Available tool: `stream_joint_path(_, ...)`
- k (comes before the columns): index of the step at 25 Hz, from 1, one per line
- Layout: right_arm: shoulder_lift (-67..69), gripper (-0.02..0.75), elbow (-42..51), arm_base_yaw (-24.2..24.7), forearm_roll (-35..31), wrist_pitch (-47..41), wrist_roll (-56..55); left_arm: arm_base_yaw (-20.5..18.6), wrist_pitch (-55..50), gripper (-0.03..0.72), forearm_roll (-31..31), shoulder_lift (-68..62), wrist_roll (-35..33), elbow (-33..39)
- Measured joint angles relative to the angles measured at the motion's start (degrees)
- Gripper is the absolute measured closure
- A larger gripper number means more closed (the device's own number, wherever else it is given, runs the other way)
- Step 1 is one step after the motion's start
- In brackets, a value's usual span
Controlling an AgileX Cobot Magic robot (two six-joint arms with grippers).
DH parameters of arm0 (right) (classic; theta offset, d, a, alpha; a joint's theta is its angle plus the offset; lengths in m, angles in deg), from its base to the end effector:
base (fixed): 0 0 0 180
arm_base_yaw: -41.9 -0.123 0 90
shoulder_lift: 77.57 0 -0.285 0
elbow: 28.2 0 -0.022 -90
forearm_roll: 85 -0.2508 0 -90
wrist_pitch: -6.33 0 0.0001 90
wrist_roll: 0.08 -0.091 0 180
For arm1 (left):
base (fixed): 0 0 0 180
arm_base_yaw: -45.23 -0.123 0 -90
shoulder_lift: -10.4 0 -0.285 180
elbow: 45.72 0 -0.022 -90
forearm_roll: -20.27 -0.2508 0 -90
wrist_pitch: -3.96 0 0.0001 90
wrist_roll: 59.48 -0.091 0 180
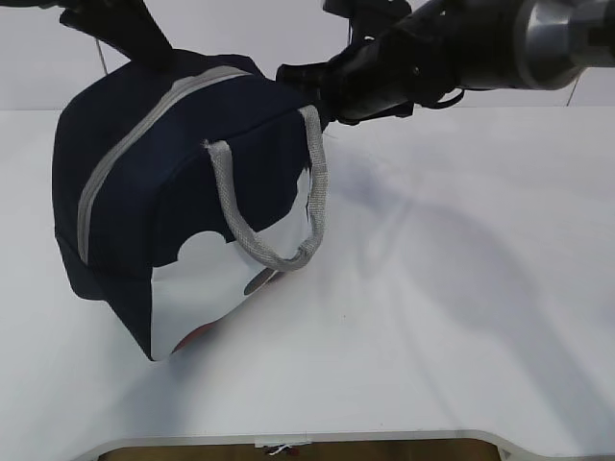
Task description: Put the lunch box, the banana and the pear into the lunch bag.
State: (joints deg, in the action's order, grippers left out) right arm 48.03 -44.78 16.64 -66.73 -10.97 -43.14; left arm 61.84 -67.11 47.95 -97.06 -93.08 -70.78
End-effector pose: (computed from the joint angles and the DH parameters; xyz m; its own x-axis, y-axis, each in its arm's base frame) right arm 0.4413 0.1988 0.2411 -0.6274 0.1790 -0.7578 -0.0947 0.9484 0.3025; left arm 0.3436 -0.1442 0.3782 -0.5813 0.5538 -0.5962 0.7608 0.6298 -0.1567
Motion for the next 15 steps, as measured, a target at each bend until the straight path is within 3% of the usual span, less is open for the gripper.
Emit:
stream_joint_path(12, 1.1, 0.725, -1.0, 0.0, -1.5, -1.4, -0.1, 0.0, 0.0, 0.697, -0.4, 0.0, 0.0, 0.0)
stream_joint_path(15, 1.1, 0.694, -1.0, 0.0, -1.1, -1.8, 0.0, 0.0, 0.0, 0.697, -0.4, -0.7, 0.0, 0.0)
